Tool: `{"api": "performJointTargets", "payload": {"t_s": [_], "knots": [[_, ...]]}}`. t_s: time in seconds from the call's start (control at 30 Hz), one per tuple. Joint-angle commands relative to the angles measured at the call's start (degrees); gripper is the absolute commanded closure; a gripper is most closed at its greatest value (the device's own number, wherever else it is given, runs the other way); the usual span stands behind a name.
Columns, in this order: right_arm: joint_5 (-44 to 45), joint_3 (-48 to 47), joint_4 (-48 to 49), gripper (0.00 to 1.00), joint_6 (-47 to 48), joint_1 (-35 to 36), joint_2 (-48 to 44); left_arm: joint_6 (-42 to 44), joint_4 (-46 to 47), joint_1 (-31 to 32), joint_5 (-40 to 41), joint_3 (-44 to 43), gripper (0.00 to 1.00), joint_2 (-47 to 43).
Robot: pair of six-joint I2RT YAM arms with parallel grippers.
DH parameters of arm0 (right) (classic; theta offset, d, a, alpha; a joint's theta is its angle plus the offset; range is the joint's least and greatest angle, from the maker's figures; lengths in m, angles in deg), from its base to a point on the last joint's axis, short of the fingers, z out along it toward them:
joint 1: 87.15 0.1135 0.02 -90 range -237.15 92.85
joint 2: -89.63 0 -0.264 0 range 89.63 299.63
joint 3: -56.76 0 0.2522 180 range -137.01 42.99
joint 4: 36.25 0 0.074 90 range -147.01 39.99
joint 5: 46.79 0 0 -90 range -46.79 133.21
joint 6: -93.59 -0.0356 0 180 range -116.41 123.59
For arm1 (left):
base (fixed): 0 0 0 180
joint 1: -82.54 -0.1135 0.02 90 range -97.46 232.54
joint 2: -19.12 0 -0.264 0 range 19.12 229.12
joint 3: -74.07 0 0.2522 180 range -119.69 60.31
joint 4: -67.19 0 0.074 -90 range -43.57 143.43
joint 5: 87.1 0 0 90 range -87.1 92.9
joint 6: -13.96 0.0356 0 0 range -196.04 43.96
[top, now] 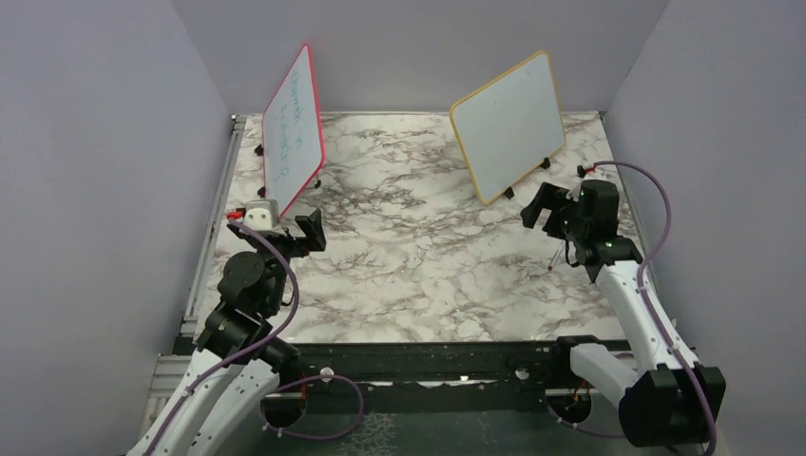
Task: Write a sentence on the whiteboard
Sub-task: Move the whiteboard stand to the center of the board.
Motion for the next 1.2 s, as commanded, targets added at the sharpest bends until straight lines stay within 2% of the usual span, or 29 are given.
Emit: {"api": "performJointTargets", "payload": {"t_s": [0.0, 0.27, 0.5, 0.6, 0.7, 1.17], "knots": [[-5.5, 0.5, 10.4, 0.00, 4.5, -0.3, 5.7, 0.8, 1.2, 0.1, -4.7, -1.3, 0.01, 1.6], [-3.1, -8.1, 17.1, 0.00, 14.3, -0.5, 25.9, 1.3, 1.8, 0.1, -6.0, -0.9, 0.01, 2.2], [-9.8, -16.0, 19.8, 0.08, 20.9, -1.5, 40.4, 2.5, 3.4, 0.1, -9.5, 0.0, 0.01, 1.4], [-13.4, -18.1, 20.2, 0.15, 23.2, -1.5, 44.6, 2.6, 3.7, 0.2, -9.1, 0.2, 0.01, 1.6], [-15.3, -19.0, 21.2, 0.29, 25.2, -1.6, 47.6, 2.6, 4.2, 0.2, -9.3, 0.4, 0.01, 1.8], [-17.6, -24.1, 21.2, 0.53, 33.2, -1.6, 55.3, 3.1, 5.2, 0.2, -10.7, 0.9, 0.01, 2.7]]}}
